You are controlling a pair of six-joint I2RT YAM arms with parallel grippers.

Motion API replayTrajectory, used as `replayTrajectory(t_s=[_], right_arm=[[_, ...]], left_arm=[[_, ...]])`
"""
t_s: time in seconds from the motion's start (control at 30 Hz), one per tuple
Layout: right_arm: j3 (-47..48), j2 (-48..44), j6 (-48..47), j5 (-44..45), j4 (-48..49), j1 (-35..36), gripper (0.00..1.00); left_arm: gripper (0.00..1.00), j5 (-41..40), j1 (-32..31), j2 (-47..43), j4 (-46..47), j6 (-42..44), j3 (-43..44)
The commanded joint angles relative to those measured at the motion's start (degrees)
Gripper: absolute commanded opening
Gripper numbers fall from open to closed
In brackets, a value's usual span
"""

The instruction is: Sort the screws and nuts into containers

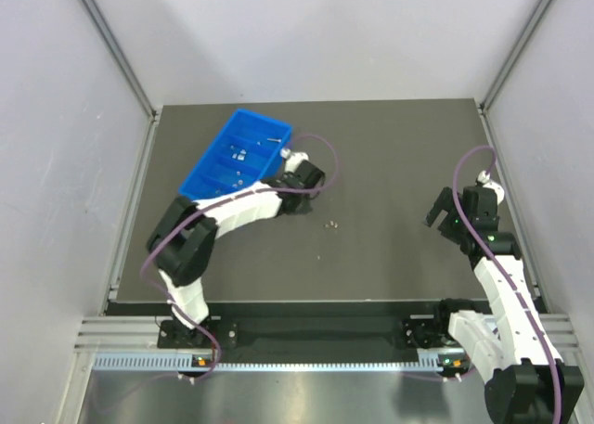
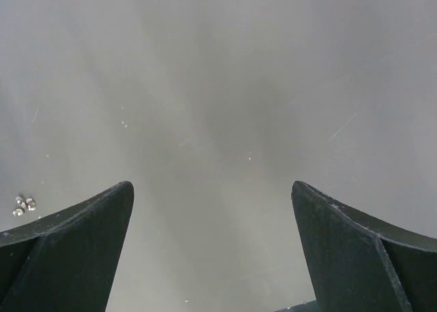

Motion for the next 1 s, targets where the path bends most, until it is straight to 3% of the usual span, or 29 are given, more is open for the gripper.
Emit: replayTrajectory(t_s=[0.0, 0.27, 0.43, 0.83, 0.97], right_arm=[[1.68, -0.10, 0.18, 0.62, 1.66, 0.09, 1.00], [0.80, 1.22, 0.62, -0.25, 3.33, 0.09, 1.00], [0.80, 1.75, 0.45, -0.34, 3.42, 0.09, 1.00], [0.63, 1.13, 0.27, -0.17, 3.24, 0.09, 1.00], [1.07, 1.48, 0.09, 0.01, 2.98, 0.09, 1.00]], left_arm=[[0.06, -0.52, 6.03, -12.73, 1.13, -1.27, -0.24], [0.07, -4.65, 23.24, -27.17, -1.50, 0.23, -7.19], [0.07, -4.66, 30.55, -28.06, -0.37, 0.05, -12.46], [0.09, -4.83, 31.71, -22.97, 5.09, 0.76, -15.02], [0.32, -4.39, 31.71, -22.44, 2.02, 0.49, -13.79]])
